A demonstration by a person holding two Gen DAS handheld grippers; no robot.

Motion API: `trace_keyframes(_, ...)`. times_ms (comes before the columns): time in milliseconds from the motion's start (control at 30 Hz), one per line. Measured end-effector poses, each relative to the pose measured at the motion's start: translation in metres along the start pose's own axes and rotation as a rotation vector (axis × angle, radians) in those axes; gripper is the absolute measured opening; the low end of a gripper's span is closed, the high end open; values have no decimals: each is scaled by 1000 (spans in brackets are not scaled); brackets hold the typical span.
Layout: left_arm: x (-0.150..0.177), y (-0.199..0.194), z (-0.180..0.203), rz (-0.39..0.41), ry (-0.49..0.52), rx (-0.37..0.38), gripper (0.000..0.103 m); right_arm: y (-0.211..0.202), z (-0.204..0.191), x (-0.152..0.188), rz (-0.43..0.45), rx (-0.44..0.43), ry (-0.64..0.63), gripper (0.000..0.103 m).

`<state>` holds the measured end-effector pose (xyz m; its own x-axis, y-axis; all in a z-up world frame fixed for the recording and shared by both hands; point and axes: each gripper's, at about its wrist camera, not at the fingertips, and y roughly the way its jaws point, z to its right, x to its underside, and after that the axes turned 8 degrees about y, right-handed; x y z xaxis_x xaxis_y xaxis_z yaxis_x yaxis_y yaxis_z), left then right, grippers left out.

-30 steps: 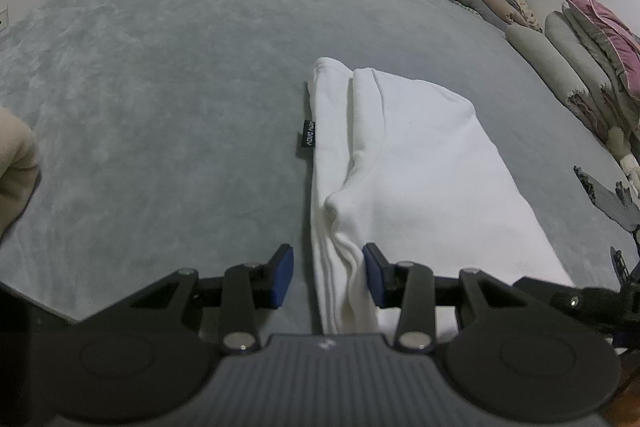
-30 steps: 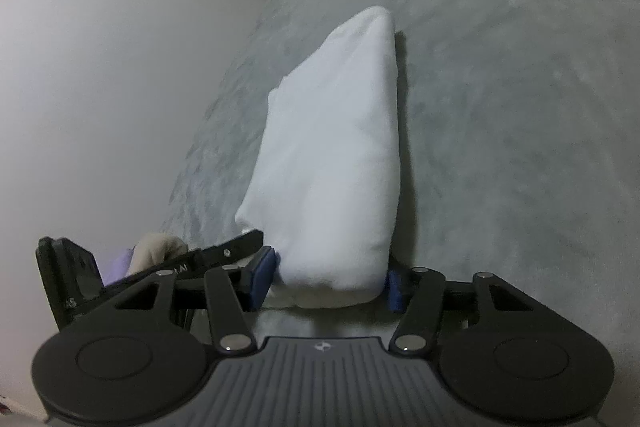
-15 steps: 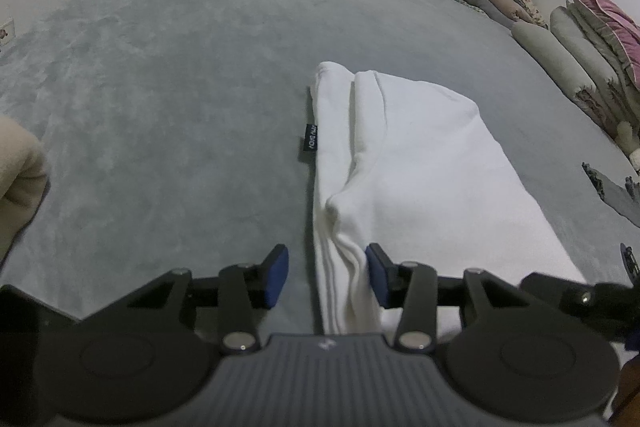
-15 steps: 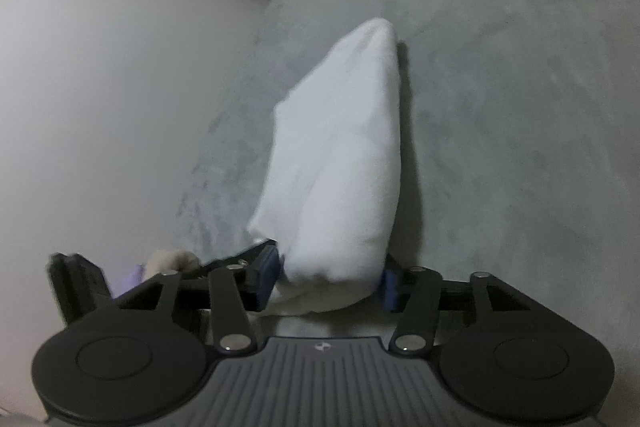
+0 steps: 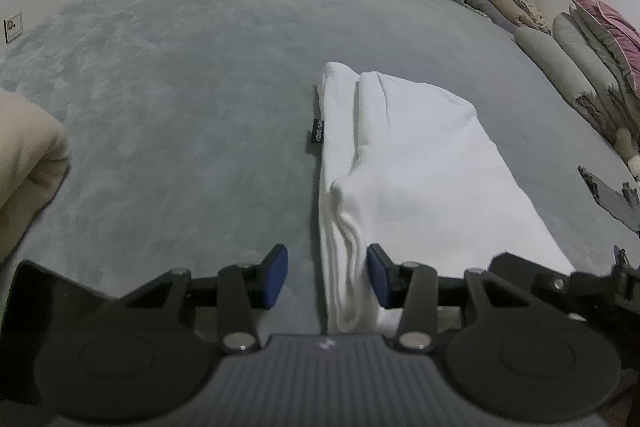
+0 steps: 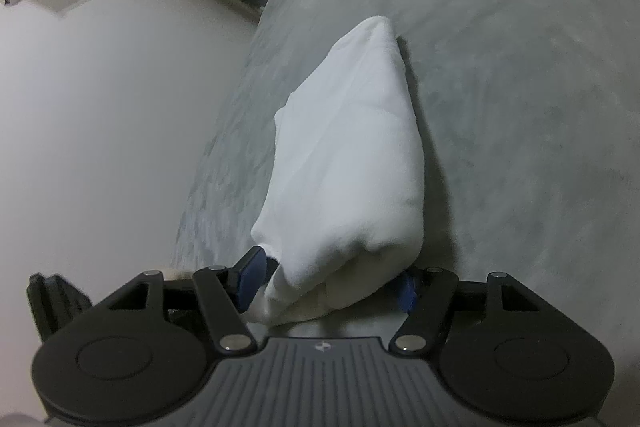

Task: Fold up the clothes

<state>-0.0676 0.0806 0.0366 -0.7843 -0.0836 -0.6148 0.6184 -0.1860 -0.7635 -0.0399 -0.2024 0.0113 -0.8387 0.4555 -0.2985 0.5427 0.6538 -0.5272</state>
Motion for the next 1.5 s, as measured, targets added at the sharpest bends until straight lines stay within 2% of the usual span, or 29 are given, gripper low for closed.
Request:
trace_keyframes(200,6,-13,-1,11,9,6,42,4,-4,15,81,17,34,66)
trace_keyframes(300,10,-16,-6,18,1,22,44,7,-8,24,113,30,11,68)
trace_keyframes(333,10,-14,-9,14,-7,27,44,7,-9,27,125,34,1,72)
trace_keyframes(433,10,-11,-18,6,-49,65,44,5,-10,30,150,26,11,73)
trace_keyframes(600,7,-13,-29,14,-116,120,43,5,-10,22,125,-14,58,72)
trace_keyframes(733,4,-16,-34,20,-160,163,43,8,-10,15,93,-12,59,70)
trace_keyframes(800,4,-16,-37,21,-188,193,43,6,-13,19,96,-4,35,66)
trace_keyframes(867,4,-15,-39,12,-213,212,43,7,-17,20,111,23,-7,43)
trace_keyframes(933,3,-13,-41,3,-238,231,44,6,-18,16,108,17,2,39)
trace_keyframes(1000,4,-12,-43,-10,-267,268,46,2,-16,8,90,-16,63,38)
trace_keyframes(1067,6,-12,-45,-17,-296,307,53,-2,-17,2,82,-45,103,36)
trace_keyframes(1100,6,-13,-46,-17,-311,327,57,-4,-19,0,81,-56,112,36)
trace_keyframes(1167,8,-14,-49,-14,-348,368,57,-5,-24,-3,84,-67,100,35)
trace_keyframes(1400,13,6,-56,-59,-464,397,62,-2,-21,0,68,-61,121,35)
trace_keyframes(1467,14,12,-55,-71,-495,410,65,-4,-21,-2,66,-77,140,35)
trace_keyframes(1500,14,14,-54,-69,-502,414,70,-3,-20,-4,65,-90,155,35)
